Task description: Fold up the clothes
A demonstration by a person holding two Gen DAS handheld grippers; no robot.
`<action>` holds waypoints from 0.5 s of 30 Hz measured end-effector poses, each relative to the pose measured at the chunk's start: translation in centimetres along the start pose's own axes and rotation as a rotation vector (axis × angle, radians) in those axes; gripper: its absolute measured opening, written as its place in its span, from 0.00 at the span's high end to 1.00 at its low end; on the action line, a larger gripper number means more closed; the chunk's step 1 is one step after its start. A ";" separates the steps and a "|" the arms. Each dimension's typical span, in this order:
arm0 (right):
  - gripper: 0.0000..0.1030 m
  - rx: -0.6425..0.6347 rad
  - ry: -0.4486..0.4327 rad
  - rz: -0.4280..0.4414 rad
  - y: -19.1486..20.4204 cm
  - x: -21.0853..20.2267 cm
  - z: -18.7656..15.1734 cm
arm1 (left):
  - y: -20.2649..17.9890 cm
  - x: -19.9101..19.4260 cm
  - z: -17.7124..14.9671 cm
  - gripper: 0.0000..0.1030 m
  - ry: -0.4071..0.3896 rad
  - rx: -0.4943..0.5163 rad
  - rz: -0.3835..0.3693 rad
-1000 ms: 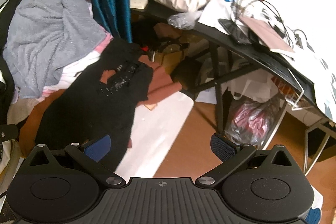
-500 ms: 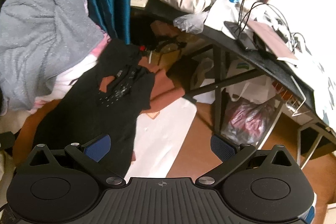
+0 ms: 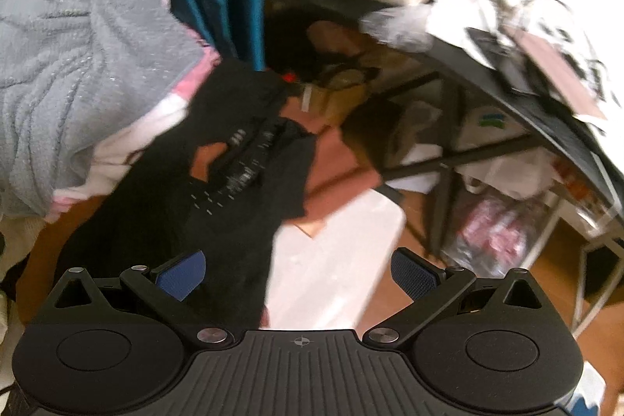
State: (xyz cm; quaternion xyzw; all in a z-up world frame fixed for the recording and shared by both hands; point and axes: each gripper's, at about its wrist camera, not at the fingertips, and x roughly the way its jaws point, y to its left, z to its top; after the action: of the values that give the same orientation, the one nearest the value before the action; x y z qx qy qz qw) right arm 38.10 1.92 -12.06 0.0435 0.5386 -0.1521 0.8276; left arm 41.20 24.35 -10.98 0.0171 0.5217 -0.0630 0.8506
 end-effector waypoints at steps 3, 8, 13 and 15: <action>0.01 -0.038 0.001 0.043 0.7 3.2 1.3 | 0.9 1.5 0.5 0.01 -0.006 -0.038 0.049; 0.01 -0.071 -0.011 0.071 1.9 8.1 2.3 | 2.2 5.2 1.4 0.01 -0.005 -0.051 0.114; 0.01 -0.106 0.024 0.109 3.7 12.6 2.8 | 3.0 9.3 2.5 0.01 -0.014 -0.076 0.134; 0.01 -0.120 0.036 0.119 4.7 14.0 3.0 | 3.0 10.7 2.8 0.01 -0.029 -0.070 0.137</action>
State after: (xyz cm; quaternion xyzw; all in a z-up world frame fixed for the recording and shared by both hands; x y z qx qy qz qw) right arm 47.33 2.83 -23.93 0.0288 0.5581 -0.0693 0.8264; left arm 48.81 26.11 -19.32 0.0221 0.5088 0.0136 0.8605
